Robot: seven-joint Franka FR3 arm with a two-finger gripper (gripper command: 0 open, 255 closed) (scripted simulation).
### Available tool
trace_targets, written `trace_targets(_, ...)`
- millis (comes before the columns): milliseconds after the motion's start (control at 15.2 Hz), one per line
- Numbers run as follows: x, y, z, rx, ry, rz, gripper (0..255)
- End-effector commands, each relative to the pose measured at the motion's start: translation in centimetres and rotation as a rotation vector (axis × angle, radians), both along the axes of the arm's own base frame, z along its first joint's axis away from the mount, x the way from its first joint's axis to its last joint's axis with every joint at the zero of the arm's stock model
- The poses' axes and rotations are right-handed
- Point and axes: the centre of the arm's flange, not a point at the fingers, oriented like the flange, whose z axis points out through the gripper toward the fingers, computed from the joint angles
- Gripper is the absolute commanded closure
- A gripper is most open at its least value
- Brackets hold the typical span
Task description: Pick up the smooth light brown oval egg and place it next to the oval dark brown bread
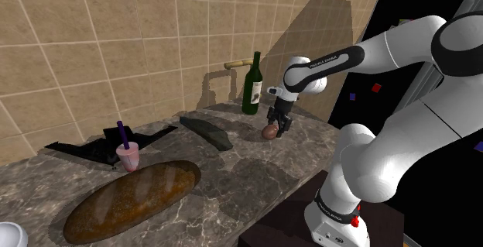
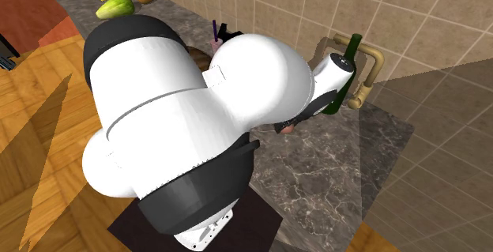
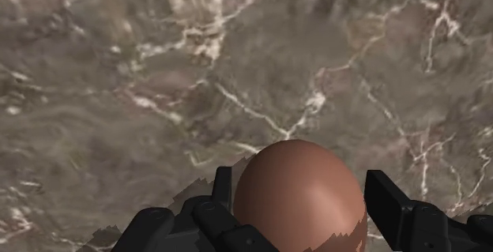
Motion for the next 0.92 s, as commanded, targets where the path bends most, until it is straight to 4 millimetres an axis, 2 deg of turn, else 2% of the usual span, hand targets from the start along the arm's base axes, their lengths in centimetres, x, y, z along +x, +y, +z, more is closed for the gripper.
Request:
trace_targets(0,0.0,0.0,0.0,0.000,0.000,0.000,255)
trace_targets(528,0.0,0.0,0.0,0.000,0.000,0.000,255)
trace_targets(858,0.0,0.0,2.6,0.000,0.000,0.000,255)
